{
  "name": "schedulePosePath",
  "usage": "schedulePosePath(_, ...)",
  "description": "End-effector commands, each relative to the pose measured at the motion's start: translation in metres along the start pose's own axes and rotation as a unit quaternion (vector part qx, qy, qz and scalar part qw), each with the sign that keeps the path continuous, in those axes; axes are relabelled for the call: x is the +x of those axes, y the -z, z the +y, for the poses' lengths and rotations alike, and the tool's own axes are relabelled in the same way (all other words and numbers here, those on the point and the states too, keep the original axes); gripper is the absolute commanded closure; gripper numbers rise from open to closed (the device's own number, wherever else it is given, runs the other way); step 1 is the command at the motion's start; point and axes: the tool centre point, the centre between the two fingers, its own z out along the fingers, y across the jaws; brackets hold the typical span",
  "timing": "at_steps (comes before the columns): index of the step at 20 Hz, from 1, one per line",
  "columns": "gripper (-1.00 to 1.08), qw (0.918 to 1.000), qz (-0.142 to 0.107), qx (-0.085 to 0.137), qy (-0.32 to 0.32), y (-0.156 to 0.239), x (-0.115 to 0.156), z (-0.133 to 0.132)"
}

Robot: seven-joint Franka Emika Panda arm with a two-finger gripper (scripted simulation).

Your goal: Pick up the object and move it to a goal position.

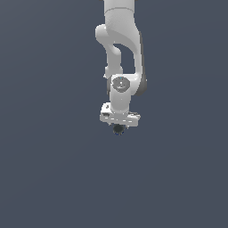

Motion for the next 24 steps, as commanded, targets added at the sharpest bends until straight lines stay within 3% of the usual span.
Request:
schedulePosePath(1, -0.92, 1.0, 0.0, 0.0, 0.0, -0.009, -0.001, 0.0)
schedulePosePath(12, -0.92, 1.0, 0.0, 0.0, -0.001, -0.044, -0.001, 0.0)
schedulePosePath(13, 1.08, 1.0, 0.0, 0.0, -0.001, -0.044, -0.001, 0.0)
schedulePosePath(24, 1.08, 1.0, 0.0, 0.0, -0.001, -0.042, -0.001, -0.001)
